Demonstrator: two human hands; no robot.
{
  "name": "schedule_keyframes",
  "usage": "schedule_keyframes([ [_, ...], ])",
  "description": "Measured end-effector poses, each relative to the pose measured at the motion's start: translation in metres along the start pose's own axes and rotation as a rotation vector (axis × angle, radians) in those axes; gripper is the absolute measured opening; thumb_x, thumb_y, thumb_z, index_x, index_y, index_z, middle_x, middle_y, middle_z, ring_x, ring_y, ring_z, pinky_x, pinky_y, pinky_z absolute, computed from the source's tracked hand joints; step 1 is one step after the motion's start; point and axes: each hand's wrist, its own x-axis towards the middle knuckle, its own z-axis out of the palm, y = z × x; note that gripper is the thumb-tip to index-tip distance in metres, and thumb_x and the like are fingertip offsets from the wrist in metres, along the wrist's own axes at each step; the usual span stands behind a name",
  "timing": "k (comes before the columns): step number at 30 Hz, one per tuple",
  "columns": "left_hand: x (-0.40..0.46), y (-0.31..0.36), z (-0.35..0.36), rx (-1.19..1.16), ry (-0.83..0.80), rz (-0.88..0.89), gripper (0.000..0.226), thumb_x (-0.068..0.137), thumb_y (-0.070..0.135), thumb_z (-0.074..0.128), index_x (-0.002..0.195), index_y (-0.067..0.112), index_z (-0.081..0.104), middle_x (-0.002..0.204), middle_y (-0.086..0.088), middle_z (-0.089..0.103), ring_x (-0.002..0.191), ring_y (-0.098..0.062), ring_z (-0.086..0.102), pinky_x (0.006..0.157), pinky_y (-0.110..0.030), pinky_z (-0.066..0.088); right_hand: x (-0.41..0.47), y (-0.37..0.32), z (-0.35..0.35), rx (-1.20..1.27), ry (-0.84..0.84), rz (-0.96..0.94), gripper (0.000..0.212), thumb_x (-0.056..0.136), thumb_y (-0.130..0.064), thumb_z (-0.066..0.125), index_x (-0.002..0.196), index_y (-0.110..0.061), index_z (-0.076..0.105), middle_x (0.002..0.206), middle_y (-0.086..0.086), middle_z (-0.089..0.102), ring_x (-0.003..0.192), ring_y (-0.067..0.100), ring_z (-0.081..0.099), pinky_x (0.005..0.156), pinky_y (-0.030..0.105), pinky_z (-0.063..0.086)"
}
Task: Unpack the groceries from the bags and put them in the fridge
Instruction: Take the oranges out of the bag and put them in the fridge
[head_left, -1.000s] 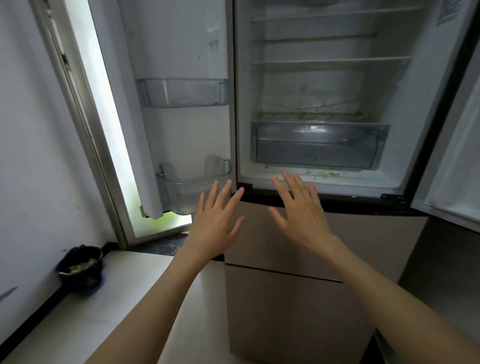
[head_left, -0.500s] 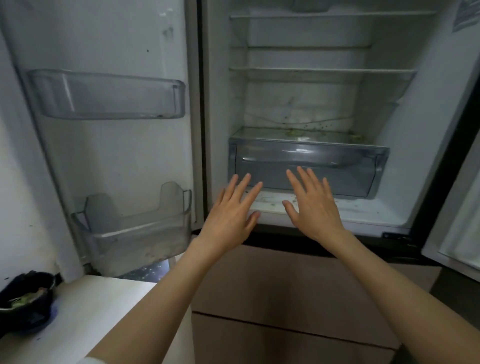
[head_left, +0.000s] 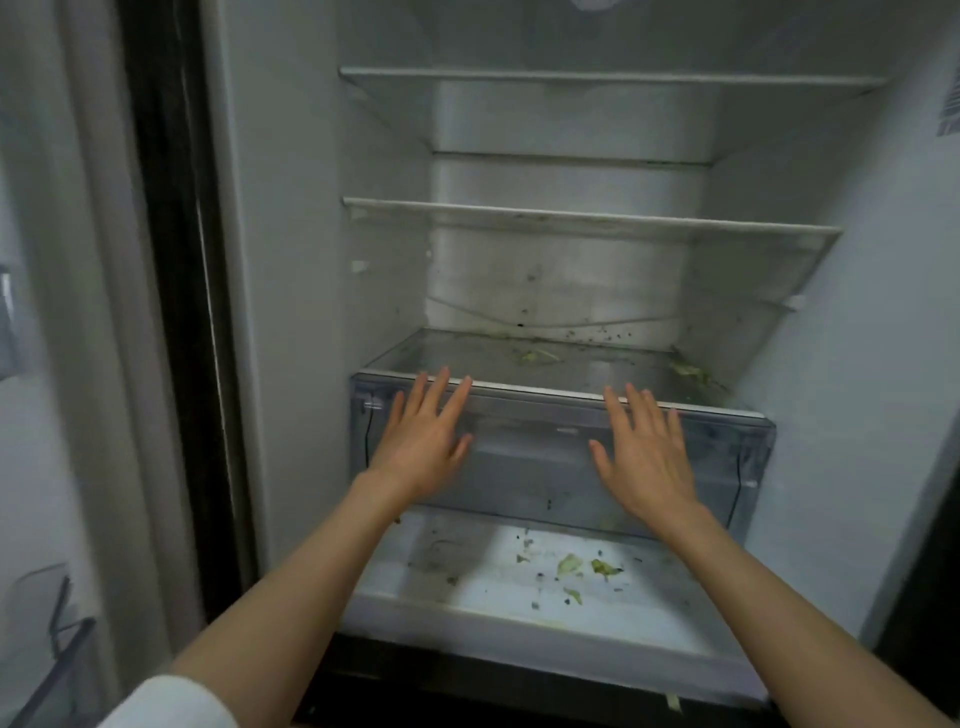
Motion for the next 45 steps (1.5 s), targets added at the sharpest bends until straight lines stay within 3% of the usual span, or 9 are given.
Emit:
schedule_keyframes([
  [2, 0.011, -0.002, 0.01, 0.003, -0.033, -0.003, 0.066, 0.097, 0.037, 0.035, 0.148, 0.023, -0.003, 0.157, -0.006, -0.008, 0.143, -0.027, -0.011, 0.115, -0.046, 0.0, 0.005, 0.007, 0.016, -0.012, 0.124, -0.029, 0.058, 0.082, -0.023, 0.067, 0.133, -0.003, 0.047, 0.129, 0.022, 0.052, 0.123, 0.036, 0.048, 0.11, 0.055, 0.028],
  [4, 0.014, -0.004, 0.022, 0.009, 0.032, -0.006, 0.067, 0.095, 0.037, 0.041, 0.149, 0.022, 0.003, 0.157, -0.007, 0.003, 0.144, -0.029, -0.003, 0.115, -0.048, 0.002, 0.006, 0.01, 0.027, -0.009, 0.225, -0.024, 0.052, 0.073, -0.018, 0.075, 0.119, -0.001, 0.059, 0.113, 0.021, 0.061, 0.107, 0.037, 0.058, 0.102, 0.056, 0.039],
  [8, 0.019, -0.001, 0.027, 0.051, 0.22, 0.008, 0.062, 0.086, 0.035, 0.057, 0.141, 0.018, 0.034, 0.14, -0.014, 0.039, 0.13, -0.036, 0.031, 0.114, -0.052, 0.011, 0.008, 0.009, 0.033, -0.031, 0.316, -0.017, 0.046, 0.074, -0.024, 0.074, 0.113, -0.004, 0.061, 0.107, 0.019, 0.063, 0.101, 0.035, 0.06, 0.099, 0.051, 0.04],
  [14, 0.008, 0.001, 0.026, 0.048, 0.336, 0.001, 0.05, 0.082, 0.038, 0.06, 0.127, 0.018, 0.049, 0.124, -0.012, 0.052, 0.115, -0.036, 0.045, 0.109, -0.055, 0.023, -0.001, 0.006, 0.03, -0.043, 0.43, 0.0, 0.039, 0.077, -0.03, 0.071, 0.108, -0.007, 0.062, 0.102, 0.016, 0.062, 0.095, 0.033, 0.059, 0.098, 0.043, 0.027],
  [18, -0.007, 0.002, 0.016, 0.056, 0.388, -0.001, 0.047, 0.081, 0.037, 0.061, 0.123, 0.018, 0.053, 0.115, -0.011, 0.055, 0.106, -0.035, 0.049, 0.103, -0.055, 0.032, -0.015, 0.001, 0.019, -0.057, 0.461, 0.014, 0.041, 0.076, -0.033, 0.073, 0.106, -0.007, 0.063, 0.099, 0.015, 0.062, 0.092, 0.033, 0.059, 0.097, 0.043, 0.029],
  [24, -0.026, 0.006, -0.003, 0.048, 0.379, 0.007, 0.044, 0.081, 0.038, 0.061, 0.121, 0.019, 0.056, 0.111, -0.01, 0.056, 0.104, -0.034, 0.049, 0.1, -0.055, 0.034, -0.029, -0.008, -0.002, -0.099, 0.43, 0.032, 0.045, 0.064, -0.03, 0.083, 0.098, -0.007, 0.063, 0.091, 0.015, 0.06, 0.085, 0.033, 0.059, 0.088, 0.047, 0.045],
  [30, -0.048, 0.006, -0.012, 0.084, 0.462, 0.015, 0.039, 0.077, 0.036, 0.067, 0.111, 0.02, 0.061, 0.102, -0.008, 0.058, 0.095, -0.033, 0.053, 0.09, -0.051, 0.038, -0.043, -0.012, -0.011, -0.124, 0.527, 0.03, 0.035, 0.066, -0.027, 0.081, 0.089, -0.01, 0.062, 0.086, 0.012, 0.058, 0.08, 0.031, 0.056, 0.083, 0.043, 0.036],
  [33, -0.06, 0.008, -0.014, 0.083, 0.495, 0.019, 0.039, 0.077, 0.037, 0.067, 0.111, 0.02, 0.061, 0.101, -0.008, 0.059, 0.095, -0.032, 0.053, 0.09, -0.051, 0.038, -0.055, -0.014, -0.016, -0.112, 0.553, 0.033, 0.033, 0.068, -0.029, 0.079, 0.089, -0.009, 0.062, 0.085, 0.013, 0.058, 0.08, 0.032, 0.057, 0.083, 0.043, 0.042],
  [45, -0.086, 0.015, -0.024, 0.038, 0.512, 0.019, 0.035, 0.083, 0.039, 0.058, 0.114, 0.021, 0.059, 0.105, -0.007, 0.057, 0.1, -0.03, 0.051, 0.093, -0.051, 0.035, -0.081, -0.017, -0.039, -0.098, 0.518, 0.01, 0.033, 0.074, -0.037, 0.072, 0.092, -0.01, 0.064, 0.085, 0.011, 0.058, 0.081, 0.031, 0.056, 0.082, 0.043, 0.041],
])
